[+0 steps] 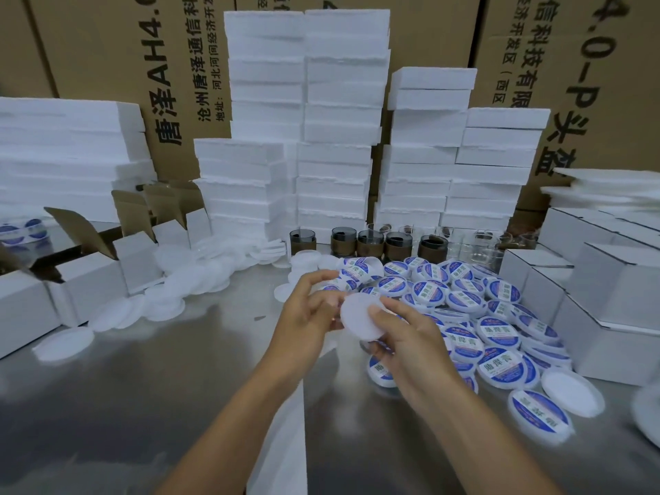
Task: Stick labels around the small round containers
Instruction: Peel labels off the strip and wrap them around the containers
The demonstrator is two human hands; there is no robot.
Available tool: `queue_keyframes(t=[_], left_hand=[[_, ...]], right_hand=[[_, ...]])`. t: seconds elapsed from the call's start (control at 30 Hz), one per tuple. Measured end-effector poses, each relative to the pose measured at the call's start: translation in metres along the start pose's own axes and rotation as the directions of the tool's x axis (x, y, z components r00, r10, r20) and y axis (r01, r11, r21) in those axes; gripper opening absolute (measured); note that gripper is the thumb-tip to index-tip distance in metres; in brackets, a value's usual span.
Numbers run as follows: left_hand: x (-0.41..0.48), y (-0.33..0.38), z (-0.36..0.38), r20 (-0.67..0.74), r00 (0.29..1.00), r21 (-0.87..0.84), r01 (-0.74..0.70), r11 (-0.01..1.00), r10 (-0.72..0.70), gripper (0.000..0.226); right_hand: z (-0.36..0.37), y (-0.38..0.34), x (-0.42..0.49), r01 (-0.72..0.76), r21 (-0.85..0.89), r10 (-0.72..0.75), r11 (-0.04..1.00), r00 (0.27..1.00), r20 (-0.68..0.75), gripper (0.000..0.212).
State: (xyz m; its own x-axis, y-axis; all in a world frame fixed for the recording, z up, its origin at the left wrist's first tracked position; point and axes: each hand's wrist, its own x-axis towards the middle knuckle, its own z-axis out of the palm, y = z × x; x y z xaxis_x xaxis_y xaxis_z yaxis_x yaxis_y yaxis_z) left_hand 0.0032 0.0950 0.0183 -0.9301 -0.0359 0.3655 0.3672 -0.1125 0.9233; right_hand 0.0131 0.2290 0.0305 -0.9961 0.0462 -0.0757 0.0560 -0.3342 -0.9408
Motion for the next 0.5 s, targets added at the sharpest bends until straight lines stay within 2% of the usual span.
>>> queue_keyframes(t=[0.07,0.13,0.17,0.27,0.4,0.5], left_hand=[[0.002,0.0,0.004,-0.012,0.99,-0.199,0.133,0.971,-0.138,0.021],[0.002,-0.001,0.008,0.062,0.973,-0.385,0.23,0.894,-0.224,0.034],[0.001,-0.001,0.009,0.117,0.968,-0.438,0.251,0.864,-0.222,0.04],[-0.003,-0.001,0.013,0.213,0.964,-0.464,0.245,0.851,-0.161,0.03],[0.003,0.003,0.008,0.089,0.987,-0.595,0.163,0.787,-0.137,0.024],[0.008,0.005,-0.002,-0.054,0.976,-0.648,0.128,0.75,-0.213,0.019]], right_hand=[[0.001,0.004,-0.001,0.03,-0.024,-0.029,0.999,0.999,0.019,0.012],[0.004,0.007,-0.004,0.054,-0.011,-0.053,0.998,0.998,0.043,0.01],[0.006,0.009,-0.004,0.064,-0.001,-0.064,0.998,0.996,0.054,0.011],[0.011,0.013,-0.006,0.125,-0.02,-0.124,0.992,0.99,0.062,0.013],[0.007,0.01,0.001,0.283,-0.267,-0.288,0.921,0.957,0.021,0.007],[-0.001,0.009,0.015,0.356,-0.576,-0.433,0.736,0.901,0.004,0.005]])
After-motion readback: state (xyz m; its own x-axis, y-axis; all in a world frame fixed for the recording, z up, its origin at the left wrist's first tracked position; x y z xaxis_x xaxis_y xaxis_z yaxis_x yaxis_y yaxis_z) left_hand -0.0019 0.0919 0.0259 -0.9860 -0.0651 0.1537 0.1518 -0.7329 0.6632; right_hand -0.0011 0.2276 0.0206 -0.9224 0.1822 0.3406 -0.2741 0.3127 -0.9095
